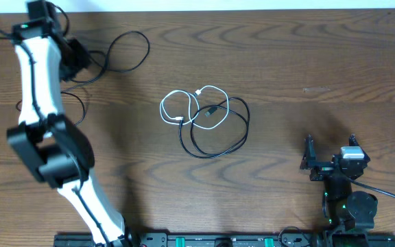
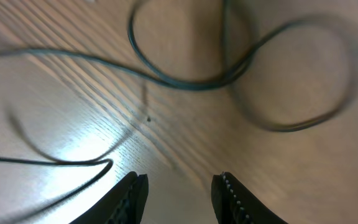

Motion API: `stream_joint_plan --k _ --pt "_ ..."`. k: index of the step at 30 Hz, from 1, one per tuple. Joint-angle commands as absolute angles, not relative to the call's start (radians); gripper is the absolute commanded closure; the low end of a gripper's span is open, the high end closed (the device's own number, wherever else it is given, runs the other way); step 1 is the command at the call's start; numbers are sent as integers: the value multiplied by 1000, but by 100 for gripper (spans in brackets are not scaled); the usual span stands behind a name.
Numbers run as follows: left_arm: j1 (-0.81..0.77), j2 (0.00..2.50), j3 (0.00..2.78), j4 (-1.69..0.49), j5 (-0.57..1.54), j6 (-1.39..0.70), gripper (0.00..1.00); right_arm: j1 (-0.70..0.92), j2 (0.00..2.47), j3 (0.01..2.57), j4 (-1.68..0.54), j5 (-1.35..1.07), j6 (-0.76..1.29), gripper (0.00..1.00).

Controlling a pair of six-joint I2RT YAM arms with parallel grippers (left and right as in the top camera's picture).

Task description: Untangle cables

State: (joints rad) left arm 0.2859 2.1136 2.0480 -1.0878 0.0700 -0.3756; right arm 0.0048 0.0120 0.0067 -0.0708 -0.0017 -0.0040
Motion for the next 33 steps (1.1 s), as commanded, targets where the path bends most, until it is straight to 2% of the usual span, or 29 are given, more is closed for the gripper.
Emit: stream_joint_plan --k 1,4,12,13,14,15,19,20,26,33 --pt "285 1921 2096 -1103 50 -459 59 17 7 5 -75 -3 10 1" --pt "285 1801 2096 -1176 51 -480 57 17 7 5 -75 -3 10 1" --pt "284 1563 2093 -1473 52 -608 44 17 7 5 -75 -3 10 1" --pt "284 1544 2093 -1516 52 -608 31 17 7 5 -75 -3 10 1" --pt "284 1527 2093 -1556 57 -608 23 17 7 5 -75 -3 10 1" --pt "284 1513 2093 -1597 67 -608 19 17 7 5 -75 -3 10 1" --pt "284 1469 2083 -1689 95 -554 13 17 7 5 -75 -3 10 1" --pt "284 1454 2070 -1689 108 -515 2 17 7 5 -75 -3 10 1" --pt "303 1345 1961 -1689 110 -503 2 17 7 5 -75 -3 10 1" --pt "427 1326 1807 -1633 93 -538 2 17 7 5 -75 -3 10 1"
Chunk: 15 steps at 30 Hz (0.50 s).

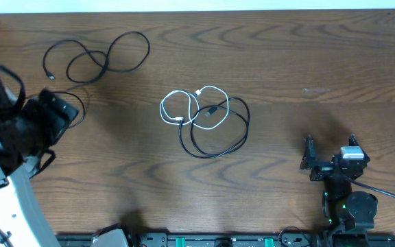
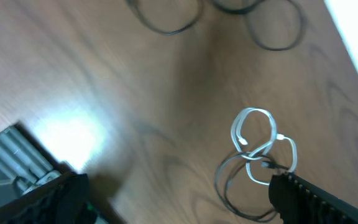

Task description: Untangle cables

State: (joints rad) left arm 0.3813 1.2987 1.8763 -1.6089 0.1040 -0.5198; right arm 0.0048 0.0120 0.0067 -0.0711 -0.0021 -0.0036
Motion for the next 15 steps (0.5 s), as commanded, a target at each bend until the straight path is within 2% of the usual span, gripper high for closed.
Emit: stream_joint_plan --k 1,7,10,13,14,15 --pt "441 1338 1782 -1615 93 -555 2 17 7 5 -75 -3 10 1" --pt "517 1439 1641 -1419 93 -686 2 17 7 5 -75 -3 10 1" --pt "558 1541 1626 -1355 93 -794 2 17 7 5 -75 -3 10 1" --pt "566 1642 1626 -1259 93 -816 0 17 7 5 -75 -3 10 1" --pt "566 1673 1626 -1228 94 -818 1 17 7 5 -75 -3 10 1" --pt "566 1707 1626 -1189 98 -818 6 17 7 5 -75 -3 10 1"
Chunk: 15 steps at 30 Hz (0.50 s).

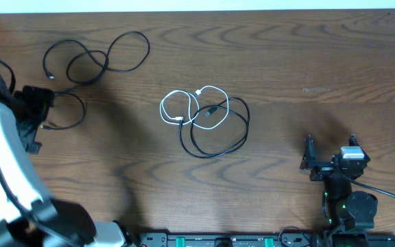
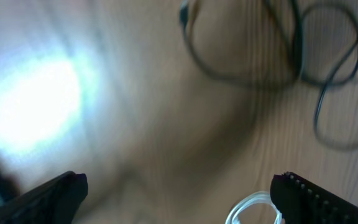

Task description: Untangle cables

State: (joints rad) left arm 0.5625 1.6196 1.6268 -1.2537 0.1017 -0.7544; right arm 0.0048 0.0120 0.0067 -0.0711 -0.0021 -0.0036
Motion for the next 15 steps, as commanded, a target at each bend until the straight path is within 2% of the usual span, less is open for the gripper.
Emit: stream_joint_plan --k 1,3,5,10,13,15 --pt "566 1732 1626 -1156 104 -818 12 17 7 5 -75 -3 10 1" --pt "566 1782 1626 -1078 112 -817 18 17 7 5 -75 -3 10 1" --pt "566 1823 1626 -1003 116 -817 31 17 7 5 -75 -3 10 1" --pt "566 1887 1626 -834 133 -817 42 17 7 5 -75 -3 10 1" --pt "566 1903 1626 -750 197 -769 58 17 7 5 -75 -3 10 1" --pt "566 1906 1626 -723 224 -756 58 17 7 5 -75 -3 10 1"
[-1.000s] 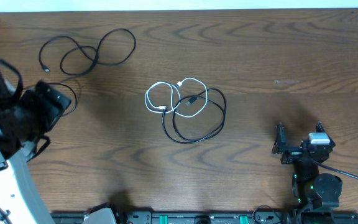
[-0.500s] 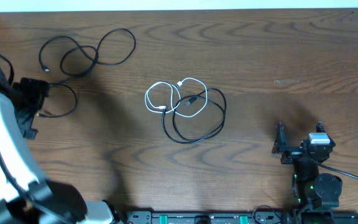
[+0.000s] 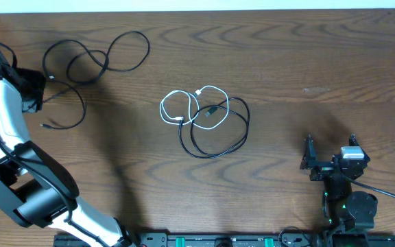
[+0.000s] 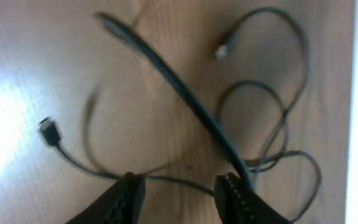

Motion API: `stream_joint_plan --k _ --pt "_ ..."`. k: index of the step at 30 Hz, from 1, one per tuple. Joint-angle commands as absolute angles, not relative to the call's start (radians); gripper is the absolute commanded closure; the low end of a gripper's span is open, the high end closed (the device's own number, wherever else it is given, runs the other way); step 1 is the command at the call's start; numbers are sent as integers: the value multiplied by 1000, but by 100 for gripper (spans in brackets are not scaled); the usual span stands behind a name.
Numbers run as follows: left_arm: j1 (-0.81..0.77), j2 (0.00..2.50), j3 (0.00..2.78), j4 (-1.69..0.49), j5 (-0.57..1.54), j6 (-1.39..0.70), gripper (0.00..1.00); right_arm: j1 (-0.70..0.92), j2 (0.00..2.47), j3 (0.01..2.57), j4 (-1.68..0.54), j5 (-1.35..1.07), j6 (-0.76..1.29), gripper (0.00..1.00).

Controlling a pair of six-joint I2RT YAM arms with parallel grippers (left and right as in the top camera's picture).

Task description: Untangle cables

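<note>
A white cable [image 3: 184, 103] and a black cable [image 3: 218, 134] lie tangled together mid-table. A second black cable [image 3: 108, 58] sprawls in loops at the far left, and its thin strand [image 3: 74, 113] ends in a plug [image 4: 47, 131]. My left gripper [image 3: 31, 92] hovers low over that strand, open, and the wire [image 4: 179, 179] crosses the table between its fingers [image 4: 129, 198] with no grip on it. My right gripper [image 3: 319, 163] rests near the front right edge, and its jaws are too small to read.
A thick blurred dark cord [image 4: 179, 93] slants across the left wrist view. Another plug end [image 4: 219, 53] lies beyond it. A pale surface borders the table's far edge [image 3: 197, 5]. The left arm [image 3: 5, 137] stretches along the left side.
My left gripper has shifted farther back along the left edge, over the thin black strand. Its jaws stand narrower than the wide spread seen before. The cables have not moved.
First my left arm reached to the far left corner, with the gripper beside the looped black cable. Then it was drawn back at the left edge with jaws spread wide. Now it hangs over that cable's loose strand. The middle tangle and right arm stayed still.
</note>
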State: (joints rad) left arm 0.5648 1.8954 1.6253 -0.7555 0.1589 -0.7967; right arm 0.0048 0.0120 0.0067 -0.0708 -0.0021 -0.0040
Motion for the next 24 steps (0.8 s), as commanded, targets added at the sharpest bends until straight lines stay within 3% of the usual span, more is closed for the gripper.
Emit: stream_joint_plan --k 1,8,11,13,14,24 --pt "566 1906 1626 -717 229 -757 58 17 7 5 -75 -3 10 1" --pt "567 1906 1626 -640 314 -700 64 17 7 5 -75 -3 10 1" --pt "566 1906 1626 -637 375 -674 54 17 7 5 -75 -3 10 1" --pt "565 1906 1626 -635 418 -647 33 17 7 5 -75 -3 10 1" --pt "565 1906 1626 -643 419 -648 29 17 7 5 -75 -3 10 1" --pt "562 1917 1626 -743 247 -663 29 17 7 5 -75 -3 10 1"
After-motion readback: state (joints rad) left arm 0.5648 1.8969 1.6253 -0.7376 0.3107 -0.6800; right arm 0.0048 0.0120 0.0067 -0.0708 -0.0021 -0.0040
